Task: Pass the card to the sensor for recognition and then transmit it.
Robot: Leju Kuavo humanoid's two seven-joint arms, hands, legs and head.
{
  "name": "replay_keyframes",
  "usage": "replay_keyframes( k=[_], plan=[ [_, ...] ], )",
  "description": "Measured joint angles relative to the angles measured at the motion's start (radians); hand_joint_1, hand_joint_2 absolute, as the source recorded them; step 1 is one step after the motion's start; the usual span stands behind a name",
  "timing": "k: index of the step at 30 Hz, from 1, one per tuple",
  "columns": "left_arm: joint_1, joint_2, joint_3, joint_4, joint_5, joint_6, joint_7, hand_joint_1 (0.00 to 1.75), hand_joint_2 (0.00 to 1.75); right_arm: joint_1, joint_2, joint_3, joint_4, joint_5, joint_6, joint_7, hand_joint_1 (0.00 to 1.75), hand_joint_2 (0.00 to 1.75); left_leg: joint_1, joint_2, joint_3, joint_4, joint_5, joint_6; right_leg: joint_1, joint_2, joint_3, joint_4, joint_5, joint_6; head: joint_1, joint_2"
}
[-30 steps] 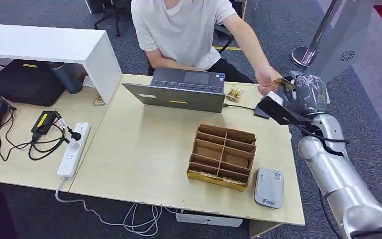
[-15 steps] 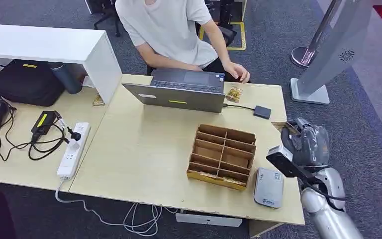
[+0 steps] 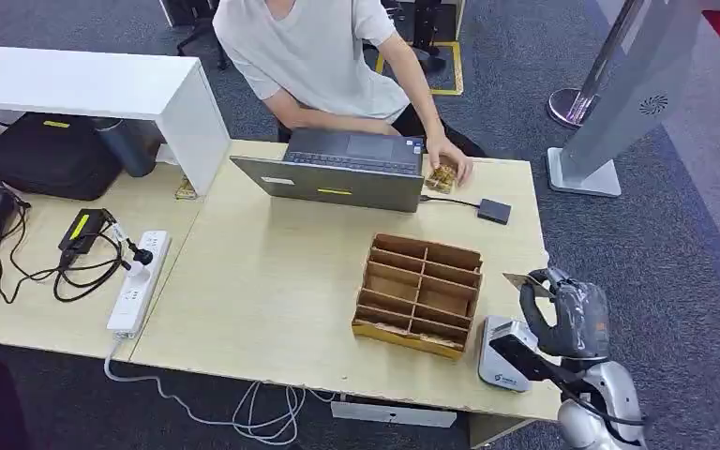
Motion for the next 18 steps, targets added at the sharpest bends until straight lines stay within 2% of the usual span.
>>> replay_keyframes(
  k=[11,18],
  plan=[
    [-0.001,-0.003,0.000,0.000,-0.011,0.018,0.005,0.00,0.00,0.013,0.082,0.002,0.142,-0.009,-0.054,-0.029,1.75,1.75,0.000,0.000,0.000,0.000,0.000,0.000,0.000,0.000,0.000,0.000,0.000,0.000,0.000,0.000],
    [-0.001,-0.005,0.000,0.000,-0.011,0.029,0.011,0.00,0.00,0.033,0.096,-0.011,0.190,-0.033,-0.057,-0.040,1.75,1.75,0.000,0.001,0.000,0.000,0.000,0.000,0.000,0.000,0.000,0.000,0.000,0.000,0.000,0.000]
  ],
)
